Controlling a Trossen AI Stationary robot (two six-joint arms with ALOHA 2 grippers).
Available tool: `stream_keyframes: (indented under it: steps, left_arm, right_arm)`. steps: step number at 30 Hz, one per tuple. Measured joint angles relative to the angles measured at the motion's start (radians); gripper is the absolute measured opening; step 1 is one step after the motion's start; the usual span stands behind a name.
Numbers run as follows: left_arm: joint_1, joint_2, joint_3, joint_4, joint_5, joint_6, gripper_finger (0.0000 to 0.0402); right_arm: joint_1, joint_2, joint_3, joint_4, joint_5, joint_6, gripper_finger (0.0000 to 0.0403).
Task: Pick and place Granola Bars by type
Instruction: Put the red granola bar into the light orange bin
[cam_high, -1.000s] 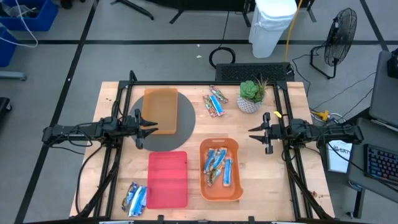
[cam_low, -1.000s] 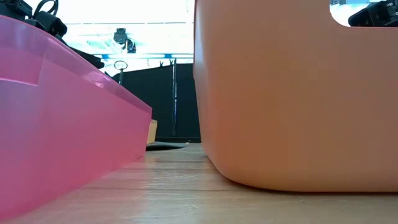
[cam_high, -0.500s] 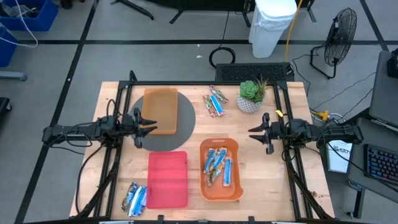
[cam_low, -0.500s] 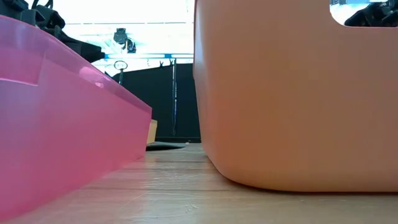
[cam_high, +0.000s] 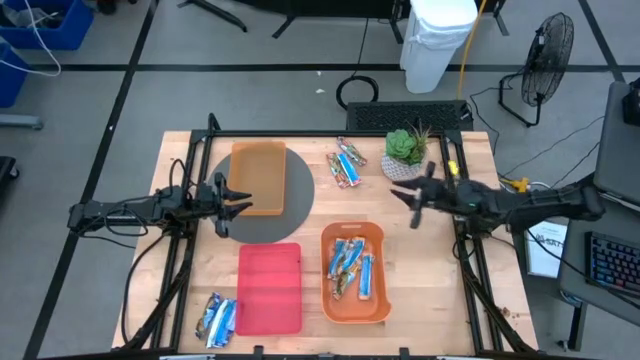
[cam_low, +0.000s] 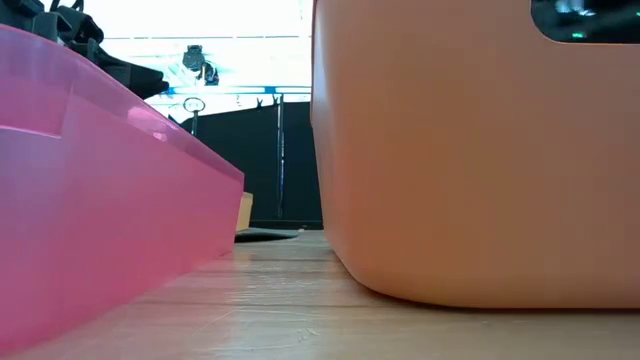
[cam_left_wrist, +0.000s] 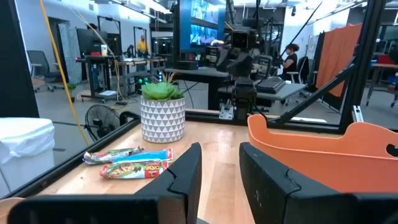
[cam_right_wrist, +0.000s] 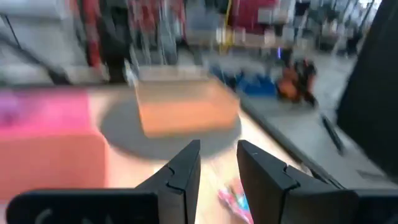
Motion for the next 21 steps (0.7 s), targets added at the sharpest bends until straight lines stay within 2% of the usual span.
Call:
stream_keyframes:
  steps: [5, 13, 16, 21]
  left_arm:
    - [0.000, 0.000, 0.000, 0.000, 0.000, 0.000, 0.0113]
    - [0.000, 0.000, 0.000, -0.001, 0.000, 0.000, 0.0113]
    - [0.000, 0.000, 0.000, 0.000, 0.000, 0.000, 0.0113]
    - [0.000, 0.000, 0.000, -0.001, 0.000, 0.000, 0.0113]
  right_arm:
    - [-0.104, 0.339, 0.329, -0.156, -0.012, -0.046, 0.0100]
    - [-0.395, 0.823, 0.845, -0.566, -0.189, -0.103, 0.0100]
    - [-0.457, 0.949, 0.933, -0.667, -0.207, -0.124, 0.0100]
    - [-0.533, 1.079, 0.969, -0.700, -0.214, -0.148, 0.0100]
